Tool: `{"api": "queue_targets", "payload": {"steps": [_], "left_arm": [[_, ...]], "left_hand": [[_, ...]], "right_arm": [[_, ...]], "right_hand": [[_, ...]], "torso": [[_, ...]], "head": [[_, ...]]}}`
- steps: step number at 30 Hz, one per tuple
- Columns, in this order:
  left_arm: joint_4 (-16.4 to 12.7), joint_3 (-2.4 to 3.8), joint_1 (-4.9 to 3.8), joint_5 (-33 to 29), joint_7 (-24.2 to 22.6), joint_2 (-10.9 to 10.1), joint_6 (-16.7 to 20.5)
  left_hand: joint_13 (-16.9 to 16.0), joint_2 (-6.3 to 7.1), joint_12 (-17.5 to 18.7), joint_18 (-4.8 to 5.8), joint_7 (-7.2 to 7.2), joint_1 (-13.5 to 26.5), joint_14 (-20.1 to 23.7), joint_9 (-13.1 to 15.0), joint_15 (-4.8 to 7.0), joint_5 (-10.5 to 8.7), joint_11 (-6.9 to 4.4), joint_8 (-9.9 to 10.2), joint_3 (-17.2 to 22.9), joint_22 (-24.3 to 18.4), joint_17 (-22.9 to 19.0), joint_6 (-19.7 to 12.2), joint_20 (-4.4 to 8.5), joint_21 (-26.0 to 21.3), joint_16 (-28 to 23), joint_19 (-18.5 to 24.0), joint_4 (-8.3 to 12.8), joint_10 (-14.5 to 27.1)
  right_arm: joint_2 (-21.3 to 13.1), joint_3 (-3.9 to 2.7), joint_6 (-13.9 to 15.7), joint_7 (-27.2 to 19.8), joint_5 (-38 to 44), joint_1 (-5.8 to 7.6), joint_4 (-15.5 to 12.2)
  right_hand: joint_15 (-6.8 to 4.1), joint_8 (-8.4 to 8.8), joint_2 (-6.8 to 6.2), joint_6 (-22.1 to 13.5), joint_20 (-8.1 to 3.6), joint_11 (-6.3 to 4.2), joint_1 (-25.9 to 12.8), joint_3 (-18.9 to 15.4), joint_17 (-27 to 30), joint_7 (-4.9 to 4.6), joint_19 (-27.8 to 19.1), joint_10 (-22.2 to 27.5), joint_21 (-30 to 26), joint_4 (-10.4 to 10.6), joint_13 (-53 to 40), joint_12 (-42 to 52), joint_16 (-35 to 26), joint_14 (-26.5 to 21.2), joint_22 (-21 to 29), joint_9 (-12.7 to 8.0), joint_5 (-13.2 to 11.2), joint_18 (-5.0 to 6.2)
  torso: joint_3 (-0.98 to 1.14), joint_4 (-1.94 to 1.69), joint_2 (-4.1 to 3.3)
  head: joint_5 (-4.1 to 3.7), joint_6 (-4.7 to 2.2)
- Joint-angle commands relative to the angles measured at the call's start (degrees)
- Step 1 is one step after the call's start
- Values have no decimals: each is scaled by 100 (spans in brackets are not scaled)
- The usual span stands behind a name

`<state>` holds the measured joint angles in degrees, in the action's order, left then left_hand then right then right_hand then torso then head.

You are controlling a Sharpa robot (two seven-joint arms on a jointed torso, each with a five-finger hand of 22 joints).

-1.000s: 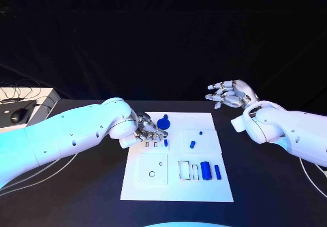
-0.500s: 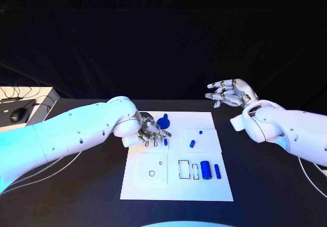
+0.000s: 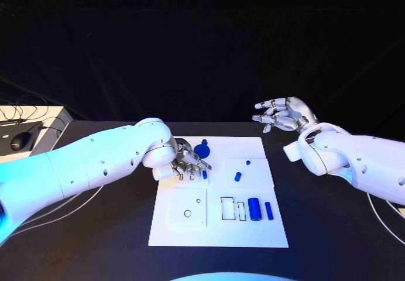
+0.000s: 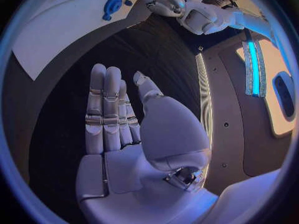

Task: Assemble the parts on the task board

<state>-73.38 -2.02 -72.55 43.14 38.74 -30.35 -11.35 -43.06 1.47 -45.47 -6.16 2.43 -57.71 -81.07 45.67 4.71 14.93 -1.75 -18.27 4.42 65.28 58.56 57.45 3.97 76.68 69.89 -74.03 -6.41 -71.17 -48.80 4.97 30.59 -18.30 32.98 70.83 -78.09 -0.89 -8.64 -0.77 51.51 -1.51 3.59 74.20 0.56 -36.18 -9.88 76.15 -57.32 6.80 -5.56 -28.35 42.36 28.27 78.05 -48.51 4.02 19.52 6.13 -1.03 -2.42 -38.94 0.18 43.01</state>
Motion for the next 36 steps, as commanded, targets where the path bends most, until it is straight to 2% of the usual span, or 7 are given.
{"api": "queue_targets", "payload": {"steps": [1, 8, 13, 22, 36], "left_arm": [[53, -10, -8, 40, 4, 41, -179], [131, -32, -6, 34, -3, 93, -220], [171, -37, -5, 32, -14, 108, -233], [214, -36, -2, 26, -30, 171, -232], [301, -38, 1, 23, -53, 225, -281]], "left_hand": [[-8, 73, -11, 5, 7, -14, 0, 12, 24, -18, -29, 27, 126, 43, 3, 43, -4, -39, 31, -57, 15, 15], [-8, 82, -9, 8, 6, -54, 1, 23, 24, -15, -31, 30, 237, 91, 2, 44, -4, -62, 29, -70, 70, 16], [-5, 132, -6, 18, 5, -9, -1, 34, 24, -20, -33, 32, 409, 164, 7, 49, 7, -103, 30, -86, 125, 13], [-6, 157, -10, 19, 2, 34, -2, 48, 25, -35, -33, 16, 405, 179, 13, 54, 11, -118, 35, -87, 89, 11], [-4, 104, -9, 36, -12, -85, -3, 76, 31, -34, -43, -12, 441, 220, 28, 53, 32, -133, 45, -98, 203, 6]], "right_arm": [[13, -1, -82, -38, 23, -6, 6], [18, -1, -86, -36, 29, -9, 3], [19, 0, -89, -34, 33, -10, -3], [35, 0, -109, -25, 42, -10, -6], [54, 0, -136, -14, 61, -10, -8]], "right_hand": [[7, -4, 4, 29, -5, -10, 11, -42, -8, -13, -45, 19, 47, -13, 29, 40, -55, 57, 32, -3, 35, -112], [11, 1, 8, 24, -2, -7, 8, -48, -9, -15, -59, 30, 56, -14, 47, 40, -82, 51, 62, -4, 46, -114], [12, -1, 9, 27, -1, -6, 9, -51, -8, -14, -65, 31, 63, -17, 61, 39, -101, 55, 84, -3, 49, -114], [11, -4, 12, 33, -1, -8, 11, -53, -4, -13, -67, 29, 75, -21, 77, 39, -127, 64, 115, -3, 51, -114], [10, -8, 20, 41, -2, -10, 10, -58, 3, -11, -69, 23, 91, -25, 98, 37, -168, 81, 164, -4, 54, -115]], "torso": [[-2, -4, -3], [-10, 2, -5], [-2, -5, -6], [-2, 6, -13], [2, -2, -7]], "head": [[6, 12], [0, 30], [-12, 43], [-3, 60], [-26, 95]]}}
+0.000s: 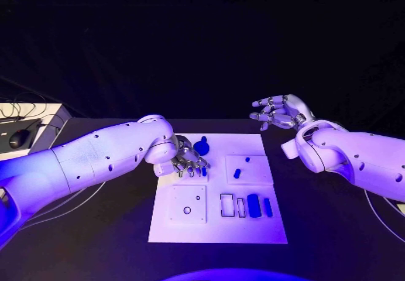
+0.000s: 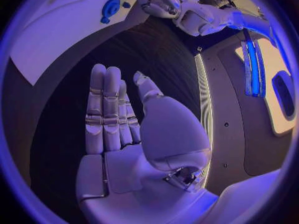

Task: Assemble the parts on the task board

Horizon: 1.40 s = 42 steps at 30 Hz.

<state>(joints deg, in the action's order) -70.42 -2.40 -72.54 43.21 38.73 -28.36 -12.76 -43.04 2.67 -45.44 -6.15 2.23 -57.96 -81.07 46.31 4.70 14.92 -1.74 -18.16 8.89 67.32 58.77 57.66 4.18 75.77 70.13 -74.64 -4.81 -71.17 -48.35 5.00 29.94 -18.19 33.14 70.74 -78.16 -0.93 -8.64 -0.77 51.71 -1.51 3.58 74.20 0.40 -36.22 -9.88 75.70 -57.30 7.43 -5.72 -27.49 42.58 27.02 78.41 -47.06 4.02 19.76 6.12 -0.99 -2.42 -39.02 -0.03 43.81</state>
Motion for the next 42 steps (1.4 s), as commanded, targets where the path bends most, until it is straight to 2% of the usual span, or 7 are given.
{"api": "queue_targets", "payload": {"steps": [1, 10, 24, 30, 38, 42], "left_arm": [[7, 0, 0, 15, -54, 31, -151], [35, -4, 2, 9, -68, 55, -222], [53, -12, 5, -7, -80, 82, -289], [79, -18, 7, -25, -90, 93, -289], [95, -23, 9, -67, -126, 105, -328], [99, -24, 9, -88, -147, 102, -336]], "left_hand": [[-6, -19, -12, 38, 7, -61, -3, 12, 32, -34, -44, -25, -7, 18, 8, 32, 13, -45, 21, -37, 50, 4], [-2, -61, -1, 59, -7, -126, -2, 24, 40, -41, -56, -37, 13, 54, 27, 46, 39, -59, 28, -46, 168, -4], [-5, -70, -1, 74, -19, -156, -7, 42, 46, -47, -64, -51, 15, 89, 48, 59, 57, -66, 39, -59, 228, -15], [-4, -158, 8, 87, -29, -289, -7, 40, 53, -42, -72, -44, 69, 110, 59, 64, 75, -74, 41, -62, 341, -21], [-2, -251, 35, 111, -38, -414, -7, -20, 61, -39, -82, 33, 388, 143, 66, 73, 105, -104, 30, -64, 530, -15], [-2, -285, 55, 125, -37, -435, -5, -43, 65, -33, -84, 80, 712, 166, 73, 67, 120, -132, 20, -64, 651, -6]], "right_arm": [[11, -2, -73, -25, 47, -2, 0], [16, -2, -82, -26, 64, -2, -6], [40, 0, -106, -22, 70, -9, 5], [44, 1, -119, -19, 71, -11, -1], [49, 2, -136, -15, 77, -13, -6], [48, 2, -142, -11, 79, -13, -7]], "right_hand": [[14, -8, 20, 21, -2, -9, 10, -41, 7, -11, -24, 22, 28, -9, 12, 15, -43, 44, 19, -4, 30, -113], [12, -10, 27, 26, -3, -11, 11, -45, 7, -10, -26, 18, 44, -17, 27, 15, -72, 60, 63, -4, 30, -115], [11, -17, 33, 40, -4, -12, 7, -48, 6, -6, -27, 16, 57, -18, 36, 13, -92, 69, 93, -3, 28, -115], [11, -18, 34, 44, -6, -14, 8, -52, 6, -5, -28, 12, 66, -23, 41, 11, -108, 74, 116, -3, 25, -117], [10, -17, 35, 43, -6, -14, 7, -54, 6, -6, -28, 10, 71, -24, 44, 10, -116, 80, 130, -4, 27, -117], [10, -17, 35, 43, -6, -14, 7, -54, 6, -6, -28, 10, 71, -24, 44, 10, -116, 80, 130, -4, 27, -117]], "torso": [[-3, -2, 1], [0, -2, 1], [1, -4, -3], [1, -4, -3], [1, -1, 0], [3, -3, -4]], "head": [[-5, 15], [-8, 37], [-14, 61], [-15, 68], [-18, 76], [-20, 84]]}}
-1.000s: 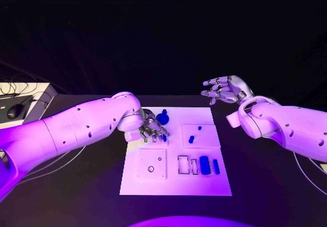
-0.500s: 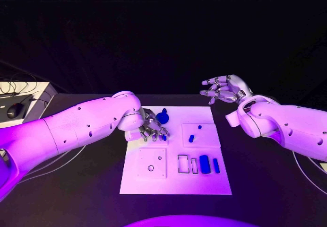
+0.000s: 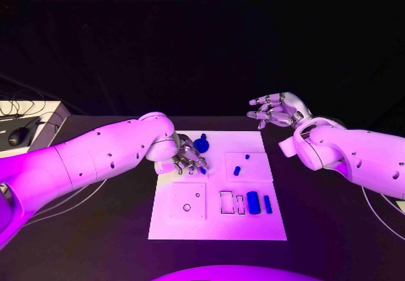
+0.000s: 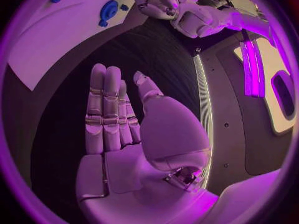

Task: Assemble the parts on the task board

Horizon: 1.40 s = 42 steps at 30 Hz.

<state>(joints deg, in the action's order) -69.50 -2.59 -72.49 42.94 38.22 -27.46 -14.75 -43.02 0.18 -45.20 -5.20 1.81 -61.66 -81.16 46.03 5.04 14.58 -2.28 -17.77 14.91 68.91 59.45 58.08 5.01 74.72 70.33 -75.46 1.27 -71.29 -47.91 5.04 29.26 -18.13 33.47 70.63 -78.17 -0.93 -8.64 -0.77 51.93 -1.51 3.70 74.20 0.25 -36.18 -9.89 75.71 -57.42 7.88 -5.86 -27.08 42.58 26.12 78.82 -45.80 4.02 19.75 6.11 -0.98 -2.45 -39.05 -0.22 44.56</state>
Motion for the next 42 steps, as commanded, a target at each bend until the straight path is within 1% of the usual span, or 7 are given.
{"api": "queue_targets", "payload": {"steps": [1, 10, 14, 20, 27, 37, 42], "left_arm": [[8, -6, 5, -64, -102, 10, -138], [1, -6, 5, -106, -138, -13, -154], [-16, -6, 5, -128, -150, -34, -134], [-51, -4, 5, -196, -188, -75, -5], [-197, 39, 4, -443, -210, -209, 222], [-677, 101, -13, -496, -99, -677, 218], [-871, 107, -35, -272, 18, -888, 78]], "left_hand": [[-4, -27, 36, 33, 6, -60, 5, -19, 32, 2, -30, 50, 194, 12, 2, 25, 41, -31, -6, 17, 71, 6], [-5, 104, 85, 47, 11, 143, 3, 27, 34, 84, -33, 83, 1152, 54, 8, 4, 58, -85, -35, 14, 332, 3], [0, 131, 102, 52, 10, 185, 2, 71, 37, 474, -36, 71, 1369, 81, 15, -7, 67, -89, -36, 3, 439, -8], [44, 146, 178, 67, 32, 427, -7, 296, 44, 799, -51, -44, 2105, 156, 57, 6, 84, -76, -12, -27, 771, -106], [39, 164, 239, 85, -1, 614, -19, 447, 64, 1305, -80, -68, 2271, 209, 110, 112, 115, -64, 26, -50, 932, -205], [-81, 148, 388, 114, -26, 723, -30, 619, 75, 1520, -102, 132, 2304, 285, 173, 279, 139, -99, 49, -74, 1096, -308], [-76, 96, 412, 122, -42, 818, -28, 689, 90, 1889, -123, 138, 2228, 290, 170, 325, 163, -127, 37, -78, 1150, -362]], "right_arm": [[3, -2, -76, -16, 46, -2, -6], [5, 0, -89, -11, 52, -3, -2], [7, 1, -96, -12, 67, -6, 2], [16, 4, -107, -15, 96, -14, 8], [13, 6, -117, -16, 119, -22, 13], [-4, 11, -134, -14, 136, -41, 26], [-10, 13, -138, -14, 146, -61, 41]], "right_hand": [[10, -17, 35, 20, -6, -26, 7, -39, 2, -5, -29, 22, 26, -10, 3, 10, -27, 40, 4, -4, 27, -117], [12, -15, 36, 18, -6, -25, 2, -47, 3, -5, -32, 21, 36, -10, 8, 10, -52, 44, 42, -4, 29, -118], [12, -15, 36, 18, -6, -25, 2, -47, 3, -5, -32, 21, 36, -10, 8, 10, -52, 44, 42, -4, 29, -118], [11, -14, 34, 15, -5, -24, -2, -54, 1, -5, -33, 22, 42, -8, 9, 11, -61, 51, 64, -4, 29, -118], [11, -14, 34, 15, -5, -24, -2, -54, 1, -5, -33, 22, 42, -8, 9, 11, -61, 51, 64, -4, 29, -118], [11, -12, 33, 13, -5, -24, 5, -61, -2, -6, -35, 22, 55, -13, 12, 11, -76, 56, 98, -4, 36, -119], [11, -12, 33, 13, -5, -24, 5, -61, -2, -6, -35, 22, 55, -13, 12, 11, -76, 56, 98, -4, 36, -119]], "torso": [[2, 0, -1], [0, -6, -1], [0, -6, -1], [5, -5, -3], [5, -4, 4], [27, -25, 37], [37, -43, 68]], "head": [[-1, 9], [8, 10], [11, 15], [28, 12], [53, 4], [77, 30], [66, 50]]}}
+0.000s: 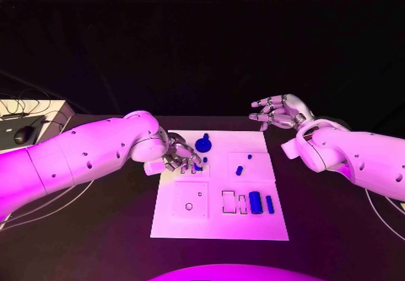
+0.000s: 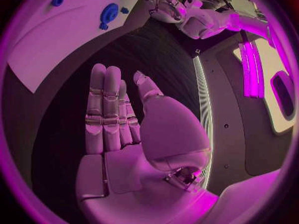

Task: Assemble the parts on the task board

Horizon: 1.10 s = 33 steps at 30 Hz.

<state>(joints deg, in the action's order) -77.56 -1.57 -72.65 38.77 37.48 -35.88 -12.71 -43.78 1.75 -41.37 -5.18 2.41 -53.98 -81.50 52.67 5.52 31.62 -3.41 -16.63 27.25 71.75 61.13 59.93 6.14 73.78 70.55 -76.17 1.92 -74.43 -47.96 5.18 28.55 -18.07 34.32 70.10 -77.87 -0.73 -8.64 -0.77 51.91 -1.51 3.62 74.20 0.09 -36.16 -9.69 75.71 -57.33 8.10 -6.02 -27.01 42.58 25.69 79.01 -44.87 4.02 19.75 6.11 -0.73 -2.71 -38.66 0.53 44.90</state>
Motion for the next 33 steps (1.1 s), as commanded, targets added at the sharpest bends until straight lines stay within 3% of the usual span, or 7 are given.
{"api": "queue_targets", "payload": {"steps": [1, 7, 13, 20, 27, 33], "left_arm": [[-82, 6, -23, 192, 106, -70, -151], [-141, -14, -32, 443, 153, -138, -201], [-200, -28, -32, 729, 161, -153, -22], [-123, -46, -21, 1010, 157, -11, 150], [-37, -85, 1, 1261, 146, 141, 344], [24, -140, 7, 1449, 150, 228, 315]], "left_hand": [[1, -68, 35, 120, -98, 35, 6, 37, 47, 211, -10, 29, 962, 8, -1, 138, 52, -38, 12, -8, 1125, -42], [5, -39, 39, 122, -98, -3, 6, 69, 47, 189, -13, 39, 955, 12, -11, 135, 53, -53, 3, -9, 1122, -39], [8, -41, 28, 123, -112, 4, -2, 93, 48, 171, -19, 36, 930, 15, 0, 148, 52, -62, 12, -11, 1093, -67], [93, -14, 19, 139, -144, -25, -11, 157, 50, 160, -32, 111, 888, 57, 26, 240, 51, -92, 47, -39, 1040, -142], [103, -16, 10, 144, -164, -25, -18, 188, 50, 152, -39, 109, 847, 69, 36, 274, 48, -94, 61, -49, 1014, -161], [103, -16, 9, 148, -171, -31, -19, 200, 50, 153, -40, 111, 840, 78, 40, 280, 48, -90, 65, -56, 1010, -167]], "right_arm": [[-5, -1, -69, -20, 62, -13, 16], [-2, 0, -53, -35, 73, -29, 28], [1, 0, -37, -49, 84, -34, 22], [5, 0, -11, -78, 99, -36, 10], [19, -1, 14, -132, 92, -36, 13], [42, -2, 37, -231, 62, -36, 20]], "right_hand": [[-8, -11, 27, 14, -5, -14, 9, -46, -6, -28, -38, 14, 41, -4, 8, 7, -39, 37, 18, -4, 52, -119], [-8, -10, 25, 14, -5, -14, 13, -45, -8, -28, -40, 13, 49, -8, 11, 5, -43, 39, 28, -4, 64, -120], [-8, -9, 25, 14, -6, -15, 14, -42, -10, -29, -43, 14, 57, -12, 13, 2, -47, 37, 36, -4, 89, -119], [-10, -7, 22, 15, -7, -16, 12, -37, -14, -28, -46, 11, 71, -20, 16, 0, -51, 38, 46, -4, 133, -119], [14, 12, 9, -10, 13, 5, -9, -31, -1, -44, -112, 44, 59, -25, 65, -67, -98, -27, 87, -5, 162, -129], [145, 24, 1, -62, 158, 97, -24, 21, 546, -92, -406, -77, -330, -33, 836, -843, -972, -141, 589, -3, 163, -161]], "torso": [[14, -21, 37], [16, -27, 60], [15, -29, 52], [5, -18, 40], [13, -21, 46], [16, -25, 56]], "head": [[-4, 17], [1, 43], [10, 56], [1, 85], [3, 107], [3, 129]]}}
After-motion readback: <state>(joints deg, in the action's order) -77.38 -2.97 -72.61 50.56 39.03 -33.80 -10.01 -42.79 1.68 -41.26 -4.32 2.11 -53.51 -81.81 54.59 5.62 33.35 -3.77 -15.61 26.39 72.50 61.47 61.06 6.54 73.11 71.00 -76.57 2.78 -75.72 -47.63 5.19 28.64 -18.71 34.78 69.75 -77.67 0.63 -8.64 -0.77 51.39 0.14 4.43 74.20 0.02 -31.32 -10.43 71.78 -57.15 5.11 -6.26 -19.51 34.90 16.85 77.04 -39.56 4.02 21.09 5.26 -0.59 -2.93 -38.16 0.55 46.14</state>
